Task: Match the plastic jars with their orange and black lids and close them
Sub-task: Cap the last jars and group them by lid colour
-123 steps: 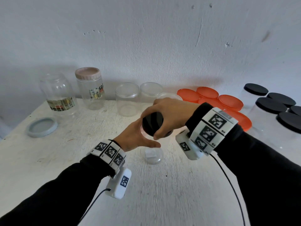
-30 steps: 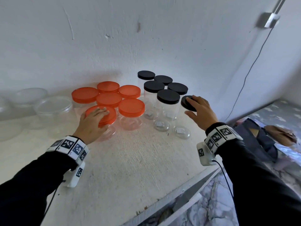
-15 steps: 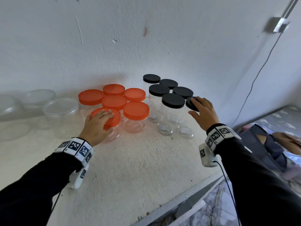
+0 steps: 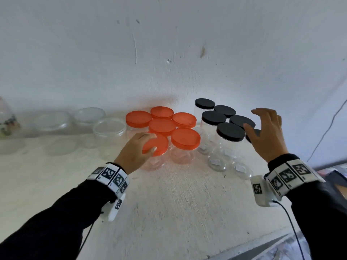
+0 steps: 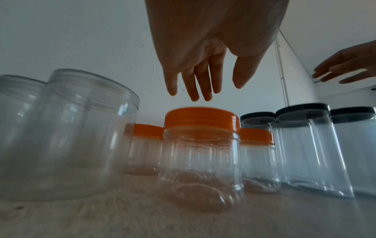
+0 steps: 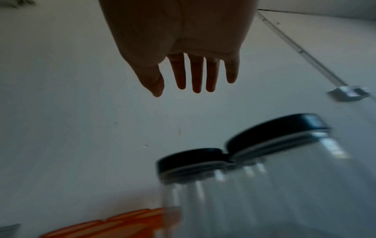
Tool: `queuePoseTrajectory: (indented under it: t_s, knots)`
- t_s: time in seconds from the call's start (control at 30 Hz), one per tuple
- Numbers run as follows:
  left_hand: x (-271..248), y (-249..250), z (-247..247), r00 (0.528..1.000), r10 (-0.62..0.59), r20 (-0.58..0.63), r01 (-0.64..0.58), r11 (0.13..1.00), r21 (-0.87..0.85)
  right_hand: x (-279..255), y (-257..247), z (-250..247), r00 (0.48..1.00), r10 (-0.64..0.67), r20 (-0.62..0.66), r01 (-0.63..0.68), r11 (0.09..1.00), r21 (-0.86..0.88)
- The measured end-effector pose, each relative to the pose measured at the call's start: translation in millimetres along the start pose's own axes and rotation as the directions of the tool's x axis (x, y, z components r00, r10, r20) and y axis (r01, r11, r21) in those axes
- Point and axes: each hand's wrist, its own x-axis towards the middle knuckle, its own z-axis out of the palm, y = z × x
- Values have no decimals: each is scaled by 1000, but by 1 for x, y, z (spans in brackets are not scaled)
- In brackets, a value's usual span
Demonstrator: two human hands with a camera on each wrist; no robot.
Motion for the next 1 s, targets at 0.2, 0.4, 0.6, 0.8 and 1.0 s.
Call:
queuePoseTrajectory:
  t_s: [0.2, 0.4, 0.6, 0.8, 1.0]
  knots:
    - [-36, -13, -49, 999, 13, -34, -13, 1000, 0, 2, -89, 43, 953, -281, 117, 256, 948, 188]
    - [-107, -57, -119, 974, -211, -87, 217, 973, 76, -16, -195, 113, 813, -474, 338, 348, 861, 371]
    - [-192, -110, -204, 898, -434, -77, 439, 864, 247, -49, -307, 175, 623, -609, 490, 403, 788, 466]
    - [-255, -170, -284, 786, -613, -79, 589, 705, 395, -73, -409, 225, 494, -689, 530, 454, 724, 519]
    - [-277, -229, -343, 737, -673, -63, 624, 642, 446, -72, -502, 267, 466, -736, 491, 507, 677, 534]
